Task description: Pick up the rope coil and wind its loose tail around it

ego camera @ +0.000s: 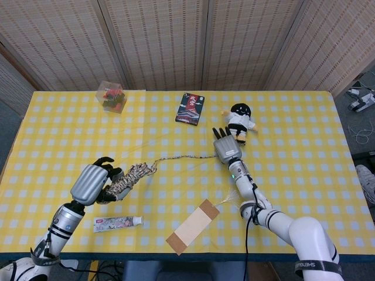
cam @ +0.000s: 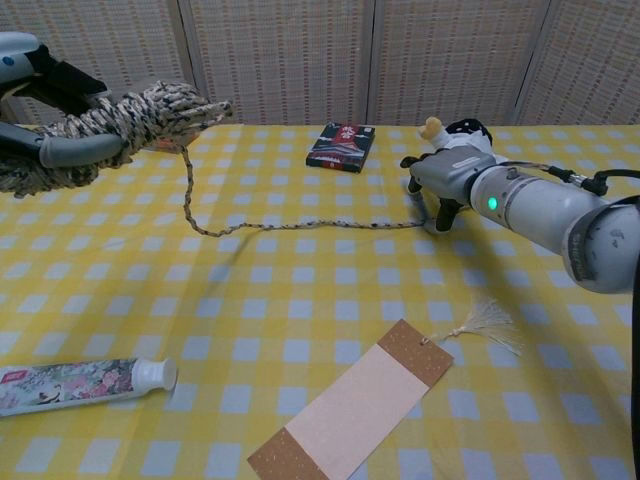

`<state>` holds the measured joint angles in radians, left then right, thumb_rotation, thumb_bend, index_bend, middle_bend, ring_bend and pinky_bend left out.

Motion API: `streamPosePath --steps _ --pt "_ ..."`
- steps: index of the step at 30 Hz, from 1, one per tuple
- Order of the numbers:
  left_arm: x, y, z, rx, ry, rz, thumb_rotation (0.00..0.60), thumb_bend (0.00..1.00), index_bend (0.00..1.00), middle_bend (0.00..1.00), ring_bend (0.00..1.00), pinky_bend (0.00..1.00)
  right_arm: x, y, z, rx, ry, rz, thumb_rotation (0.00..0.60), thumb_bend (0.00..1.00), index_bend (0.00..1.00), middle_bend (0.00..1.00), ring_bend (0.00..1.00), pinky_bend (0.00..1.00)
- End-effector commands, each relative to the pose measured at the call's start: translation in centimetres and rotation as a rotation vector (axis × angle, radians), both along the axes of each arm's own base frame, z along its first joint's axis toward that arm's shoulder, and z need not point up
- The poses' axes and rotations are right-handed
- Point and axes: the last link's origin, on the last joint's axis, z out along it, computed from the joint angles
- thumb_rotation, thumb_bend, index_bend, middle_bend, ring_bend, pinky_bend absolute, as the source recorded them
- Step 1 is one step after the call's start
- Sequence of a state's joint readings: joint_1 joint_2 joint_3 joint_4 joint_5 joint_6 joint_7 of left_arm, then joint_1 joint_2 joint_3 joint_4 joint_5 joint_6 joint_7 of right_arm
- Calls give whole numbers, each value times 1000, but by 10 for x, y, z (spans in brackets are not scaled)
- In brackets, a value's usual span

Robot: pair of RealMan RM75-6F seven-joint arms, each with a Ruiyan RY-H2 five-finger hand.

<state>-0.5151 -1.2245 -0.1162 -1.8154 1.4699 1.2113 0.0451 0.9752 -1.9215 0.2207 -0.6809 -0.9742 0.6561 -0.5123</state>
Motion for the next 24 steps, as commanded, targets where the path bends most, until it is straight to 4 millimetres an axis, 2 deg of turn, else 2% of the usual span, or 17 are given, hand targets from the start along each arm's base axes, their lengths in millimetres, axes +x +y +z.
streamPosePath --steps 1,9,12,20,24 --pt "0 0 0 0 0 -1 366 307 738 722 555 214 -1 0 0 -1 -2 -1 600 339 557 24 0 0" --pt "0 1 1 8 -1 1 365 307 738 722 555 214 -1 1 0 3 -14 2 600 359 573 44 0 0" --pt "-1 5 6 28 -4 10 367 307 738 722 555 213 2 2 6 1 -42 20 600 365 573 45 0 0" --pt "-4 25 21 77 -43 68 365 307 738 722 555 214 12 15 50 -12 -145 96 600 364 573 58 0 0" --pt "-3 37 27 126 -93 98 389 307 740 722 556 214 18 29 72 -12 -180 141 600 364 573 60 0 0"
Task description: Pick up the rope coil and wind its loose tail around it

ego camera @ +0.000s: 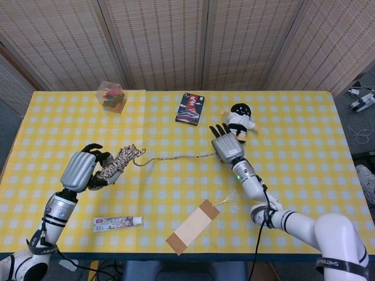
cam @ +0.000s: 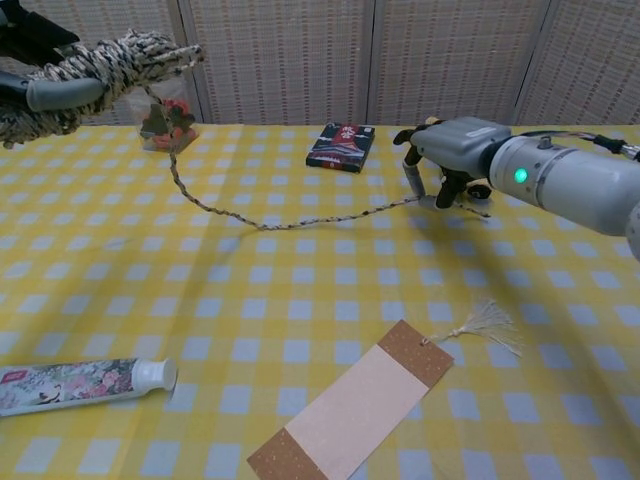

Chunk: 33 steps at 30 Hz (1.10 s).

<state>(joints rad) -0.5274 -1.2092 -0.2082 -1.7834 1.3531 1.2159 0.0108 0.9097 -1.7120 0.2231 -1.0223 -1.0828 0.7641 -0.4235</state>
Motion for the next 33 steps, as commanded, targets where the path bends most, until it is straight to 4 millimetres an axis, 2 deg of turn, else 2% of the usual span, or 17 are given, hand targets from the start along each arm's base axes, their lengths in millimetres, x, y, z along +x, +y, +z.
streamPosePath --steps 1,6,9,17,26,33 --pt "1 12 4 49 -46 28 397 307 741 722 557 214 4 16 37 -22 -44 62 600 364 573 60 0 0" --pt "5 27 3 101 -68 72 401 307 741 727 562 213 21 37 58 -14 -67 153 600 365 573 65 0 0" --pt "7 34 -2 108 -38 105 375 308 742 728 562 214 35 52 69 -5 -82 214 600 364 573 65 0 0" --pt "20 53 -20 113 60 181 358 307 742 728 563 213 85 86 91 39 -161 351 600 365 576 70 0 0" --pt "51 61 -52 68 129 166 363 307 742 729 563 214 151 92 106 57 -296 412 600 365 576 72 0 0" --pt "80 50 -76 17 122 89 364 307 743 729 563 214 190 84 110 47 -370 412 600 364 579 71 0 0"
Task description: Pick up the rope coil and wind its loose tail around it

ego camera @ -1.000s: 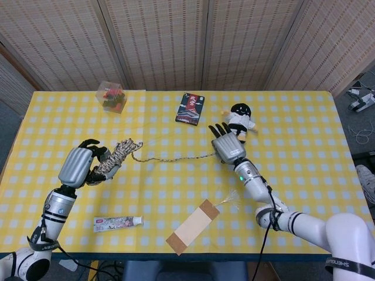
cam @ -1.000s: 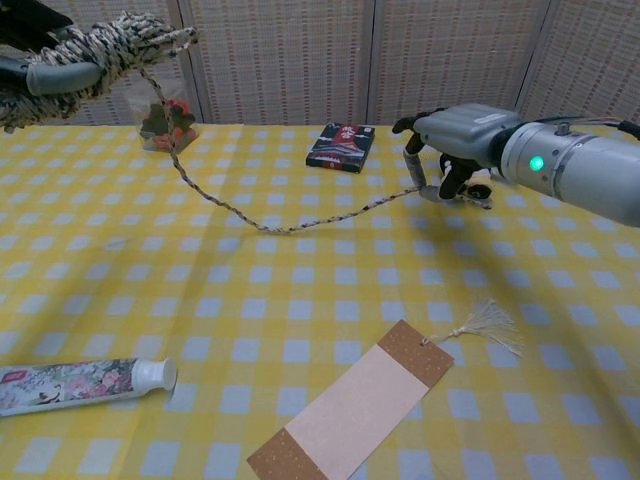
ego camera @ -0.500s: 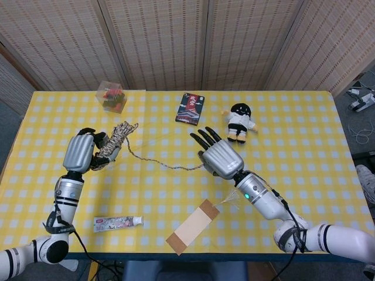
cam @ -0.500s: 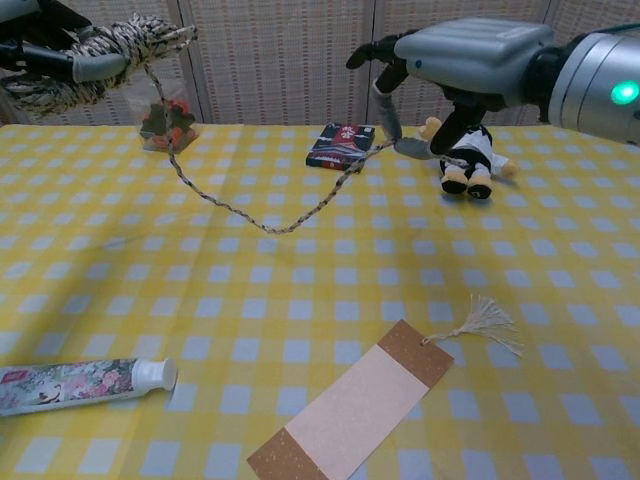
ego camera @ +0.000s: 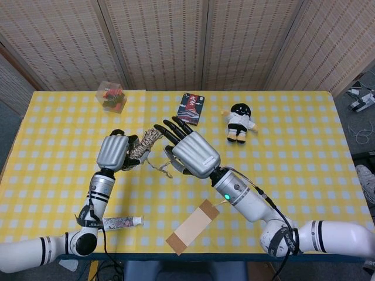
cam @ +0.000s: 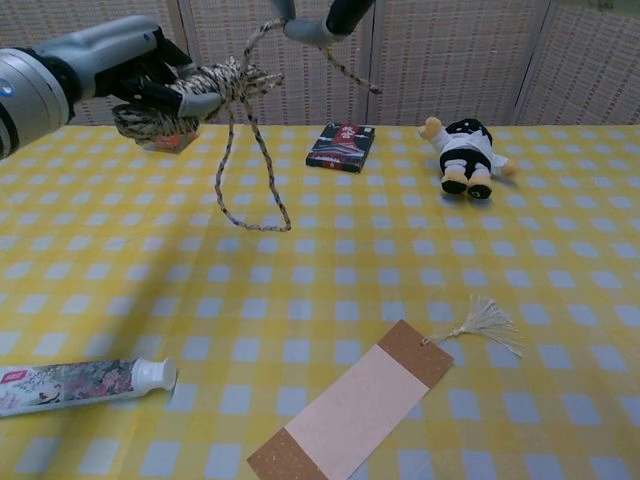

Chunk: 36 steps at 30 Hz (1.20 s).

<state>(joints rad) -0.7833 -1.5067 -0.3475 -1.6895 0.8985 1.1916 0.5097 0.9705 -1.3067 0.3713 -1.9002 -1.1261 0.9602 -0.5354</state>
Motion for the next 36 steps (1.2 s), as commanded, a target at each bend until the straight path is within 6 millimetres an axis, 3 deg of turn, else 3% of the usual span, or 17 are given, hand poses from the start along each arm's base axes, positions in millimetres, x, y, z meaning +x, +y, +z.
streamPosePath --steps 1,9,13,19,26,36 --pt "13 -8 -12 -36 -12 -42 364 307 742 729 563 214 24 -6 1 0 -42 -4 600 364 579 71 0 0" --pt "38 -30 -31 -125 -96 -151 385 308 743 729 563 214 44 -25 -3 -9 -74 -80 600 365 587 72 0 0" --pt "46 -41 -31 -168 -167 -239 350 307 743 729 562 212 42 -37 -5 -23 -75 -136 600 364 587 74 0 0" --pt "50 -56 -22 -201 -274 -335 354 308 742 730 561 206 30 -51 -3 -53 -66 -194 600 364 588 78 0 0" --pt "48 -66 -5 -203 -400 -391 360 307 742 730 561 203 3 -67 0 -77 -60 -273 600 364 591 82 0 0" --pt "37 -56 24 -142 -505 -362 365 308 742 730 561 203 -54 -78 -9 -74 3 -367 600 365 594 93 0 0"
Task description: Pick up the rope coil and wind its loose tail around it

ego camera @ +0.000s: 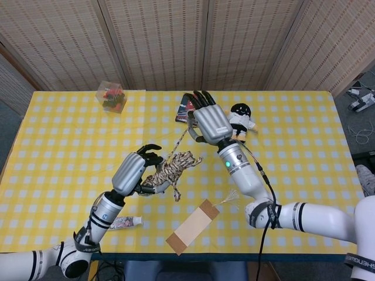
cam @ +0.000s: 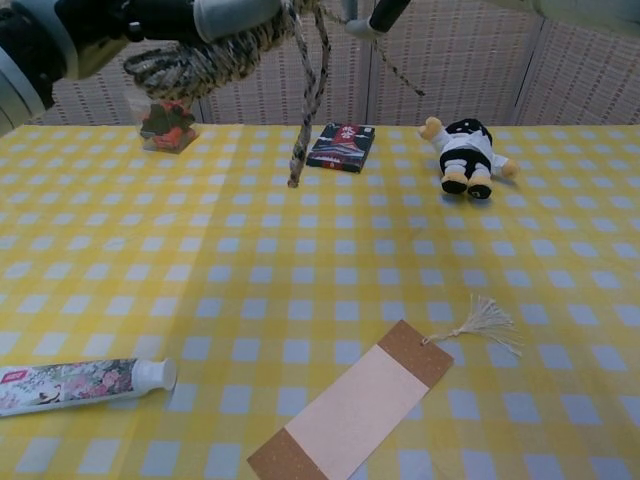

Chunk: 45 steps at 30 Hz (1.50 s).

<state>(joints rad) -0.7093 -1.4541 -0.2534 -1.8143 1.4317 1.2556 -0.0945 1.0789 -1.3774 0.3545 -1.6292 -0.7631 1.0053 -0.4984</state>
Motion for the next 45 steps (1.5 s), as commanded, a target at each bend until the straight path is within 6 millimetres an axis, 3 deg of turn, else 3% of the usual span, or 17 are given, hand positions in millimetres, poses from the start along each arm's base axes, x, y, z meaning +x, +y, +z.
streamPosePath --steps 1,11,20,32,39,45 --pt "-4 6 11 13 -40 29 365 308 742 730 561 204 -24 -2 -5 5 53 -28 600 365 594 93 0 0" --pt "-9 18 34 36 -116 87 364 308 741 730 561 203 -75 3 -32 69 117 -85 600 364 597 96 0 0" --pt "-19 30 42 76 -110 146 364 307 741 730 561 204 -101 16 -52 117 206 -74 600 365 598 99 0 0" --pt "-33 50 46 109 -96 234 364 307 740 730 561 204 -128 40 -63 172 320 -41 600 364 601 105 0 0" --pt "-41 59 42 166 -4 285 361 307 740 730 561 203 -124 62 -66 195 379 45 600 365 601 106 0 0" --pt "-47 65 34 205 103 324 365 308 739 730 561 204 -93 80 -52 171 345 156 600 365 607 106 0 0"
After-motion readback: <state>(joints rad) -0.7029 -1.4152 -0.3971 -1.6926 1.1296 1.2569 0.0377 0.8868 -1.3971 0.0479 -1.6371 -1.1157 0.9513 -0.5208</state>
